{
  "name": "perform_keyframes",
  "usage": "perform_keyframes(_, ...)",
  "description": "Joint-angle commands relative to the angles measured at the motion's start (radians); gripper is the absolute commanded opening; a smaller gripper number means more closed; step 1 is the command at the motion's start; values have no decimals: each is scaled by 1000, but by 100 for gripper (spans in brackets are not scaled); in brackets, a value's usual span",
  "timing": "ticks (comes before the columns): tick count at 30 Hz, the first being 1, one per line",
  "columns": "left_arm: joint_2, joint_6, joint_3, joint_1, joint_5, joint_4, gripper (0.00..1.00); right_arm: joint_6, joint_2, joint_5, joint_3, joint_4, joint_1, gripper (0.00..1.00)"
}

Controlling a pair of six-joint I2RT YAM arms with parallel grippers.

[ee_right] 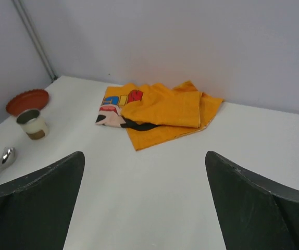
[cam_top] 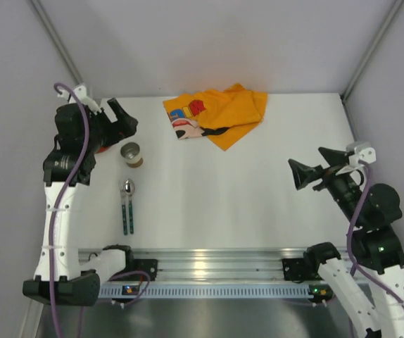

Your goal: Set the dinner table for one person

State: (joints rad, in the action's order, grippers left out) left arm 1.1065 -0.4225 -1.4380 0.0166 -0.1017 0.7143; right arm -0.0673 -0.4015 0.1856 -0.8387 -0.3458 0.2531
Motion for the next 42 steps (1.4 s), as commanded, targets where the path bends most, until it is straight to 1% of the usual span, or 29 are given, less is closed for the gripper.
perform_keyframes(1, -16, -35, 11, 0, 13, 135, 98, -194, -17, -210, -69, 4, 9, 100)
perform_keyframes(2, -17, -33, 42, 0, -42, 134, 98, -427, -16, -304, -57, -98, 8, 100)
perform_keyframes(3, -16, -24, 59, -1, -138, 129, 99, -510, -17, -369, -42, -135, 8, 100)
perform_keyframes(4, -19, -38, 76, 0, -160, 129, 98, -538, -19, -356, -13, -134, 8, 100)
perform_keyframes(5, -28, -50, 100, 0, -174, 131, 99, -523, -34, -307, 45, -115, 8, 100)
perform_keyframes(7, -45, -76, 119, 0, -158, 140, 98, -549, -72, -192, 72, -101, 8, 100)
perform_keyframes(9, -78, -76, 149, 0, -124, 151, 98, -658, -135, -126, 90, -102, 8, 100)
perform_keyframes(11, -106, -64, 192, 0, -84, 157, 98, -803, -184, -112, 116, -101, 6, 100)
perform_keyframes(12, -114, -67, 209, 0, -75, 159, 98, -824, -197, -103, 128, -96, 6, 100)
perform_keyframes(15, -134, -67, 266, 0, -70, 149, 98, -861, -264, 1, 208, 52, 6, 100)
perform_keyframes(16, -138, -68, 277, 0, -69, 145, 99, -867, -317, 73, 222, 144, 8, 100)
perform_keyframes(18, -155, -70, 307, 0, -79, 131, 98, -864, -397, 123, 224, 175, 6, 100)
perform_keyframes(19, -157, -70, 318, 0, -81, 126, 99, -853, -449, 161, 208, 157, 6, 100)
perform_keyframes(20, -160, -70, 333, 0, -82, 125, 98, -821, -570, 182, 160, 137, 6, 99)
perform_keyframes(22, -160, -71, 347, 0, -95, 120, 97, -789, -695, 247, 104, 117, 14, 95)
perform_keyframes(23, -155, -68, 356, 0, -104, 116, 97, -786, -803, 255, 54, 116, 17, 92)
perform_keyframes(24, -154, -64, 360, 0, -102, 116, 96, -784, -850, 258, 29, 119, 26, 91)
perform_keyframes(25, -151, -64, 361, 0, -98, 116, 96, -779, -891, 244, 3, 123, 44, 91)
perform_keyframes(26, -148, -61, 363, 0, -95, 116, 96, -778, -971, 232, -55, 123, 54, 91)
perform_keyframes(28, -143, -56, 363, 0, -87, 108, 95, -776, -1048, 195, -118, 120, 80, 91)
perform_keyframes(31, -139, -50, 358, 0, -84, 108, 93, -792, -1235, 157, -271, 88, 92, 89)
perform_keyframes(33, -143, -47, 355, 0, -82, 112, 93, -802, -1302, 147, -327, 82, 97, 88)
perform_keyframes(34, -149, -44, 350, 2, -82, 113, 93, -810, -1368, 137, -385, 77, 103, 87)
perform_keyframes(37, -155, -48, 344, 2, -78, 119, 93, -816, -1465, 112, -476, 56, 117, 85)
perform_keyframes(38, -157, -48, 346, 2, -84, 119, 93, -819, -1529, 107, -531, 53, 118, 83)
perform_keyframes(42, -168, -41, 346, 5, -78, 122, 92, -859, -1669, 94, -643, 48, 120, 80)
